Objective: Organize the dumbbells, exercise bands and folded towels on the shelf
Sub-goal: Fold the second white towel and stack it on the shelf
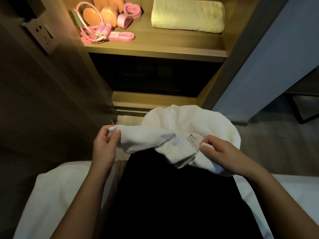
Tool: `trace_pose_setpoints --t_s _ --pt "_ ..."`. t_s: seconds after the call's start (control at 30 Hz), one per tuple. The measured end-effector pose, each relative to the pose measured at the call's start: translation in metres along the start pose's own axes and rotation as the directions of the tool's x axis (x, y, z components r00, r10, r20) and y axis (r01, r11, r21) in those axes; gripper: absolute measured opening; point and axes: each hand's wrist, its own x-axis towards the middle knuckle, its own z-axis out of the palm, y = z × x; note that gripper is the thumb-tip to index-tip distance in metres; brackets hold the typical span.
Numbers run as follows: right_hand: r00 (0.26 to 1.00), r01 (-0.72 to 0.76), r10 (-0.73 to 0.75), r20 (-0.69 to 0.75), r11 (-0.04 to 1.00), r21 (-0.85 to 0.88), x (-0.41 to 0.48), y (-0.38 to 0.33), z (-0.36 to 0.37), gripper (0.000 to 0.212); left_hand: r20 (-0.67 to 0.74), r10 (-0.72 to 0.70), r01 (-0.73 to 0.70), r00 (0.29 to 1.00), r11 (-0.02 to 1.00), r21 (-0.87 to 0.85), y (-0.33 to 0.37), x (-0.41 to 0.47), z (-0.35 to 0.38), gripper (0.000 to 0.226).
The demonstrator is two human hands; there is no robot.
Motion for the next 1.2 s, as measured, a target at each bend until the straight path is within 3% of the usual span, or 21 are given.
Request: trace_pose_setpoints --t_s 0.1,0.47,0.73,0.8,0.9,1.0,1.2 --pt "1.000 -0.022 0.022 0.019 1.000 -0.009 -0.012 0.007 -0.007 0.019 0.019 0.001 -0.001 1.000 1.000 0.015 -0.004 0.001 0.002 0.010" --pt "0.980 -0.043 0.054 0.190 0.997 -0.059 -0.032 0.007 -0.026 0.009 0.053 0.019 -0.021 0.998 0.999 0.037 -0.009 0.001 0.007 0.021" --pt "0.963 -0.122 0.109 0.247 0.992 0.037 -0.032 0.012 -0.015 0.024 0.071 0.022 -0.027 0.997 0.998 0.059 -0.009 -0.001 0.010 0.020" --pt "0.972 -0.087 0.065 0.224 0.992 0.091 -0.033 0.013 -0.017 0.033 0.073 0.023 -0.028 0.997 0.997 0.070 -0.008 -0.001 0.009 0.021" --pt "0.998 0.043 -0.048 0.041 0.992 0.122 -0.032 0.016 -0.020 0.016 0.100 0.014 -0.022 0.995 0.996 0.083 -0.006 -0.003 0.008 0.020" --pt "0.996 0.075 -0.073 -0.053 0.997 0.035 -0.031 0.016 -0.029 0.008 0.140 0.021 -0.038 0.990 0.992 0.122 -0.001 -0.007 0.008 0.017" --pt "0.996 0.086 -0.074 0.055 0.964 -0.252 -0.028 -0.002 -0.038 0.006 0.208 0.114 -0.151 0.971 0.974 0.170 0.020 0.003 0.008 0.017"
